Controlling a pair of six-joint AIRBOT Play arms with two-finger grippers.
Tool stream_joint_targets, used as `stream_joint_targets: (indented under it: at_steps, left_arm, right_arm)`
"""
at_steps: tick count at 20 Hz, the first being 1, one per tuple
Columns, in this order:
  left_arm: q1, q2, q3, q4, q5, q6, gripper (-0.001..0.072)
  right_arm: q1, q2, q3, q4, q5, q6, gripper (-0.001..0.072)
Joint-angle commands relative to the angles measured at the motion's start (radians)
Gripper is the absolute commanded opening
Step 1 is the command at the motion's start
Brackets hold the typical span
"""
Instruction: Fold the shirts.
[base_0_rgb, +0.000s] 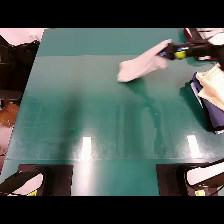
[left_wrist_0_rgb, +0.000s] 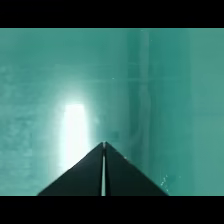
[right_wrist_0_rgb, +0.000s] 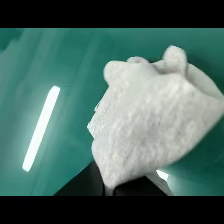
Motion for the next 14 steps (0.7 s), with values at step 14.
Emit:
stream_joint_targets:
  at_steps: [14]
  left_arm:
    - [0.001,0.000,-0.004,-0.124,-0.102,-0.009,0.0023]
  right_arm:
    - [-0.444,0.031,0.100,0.163,-0.236,-0.332,0.0008]
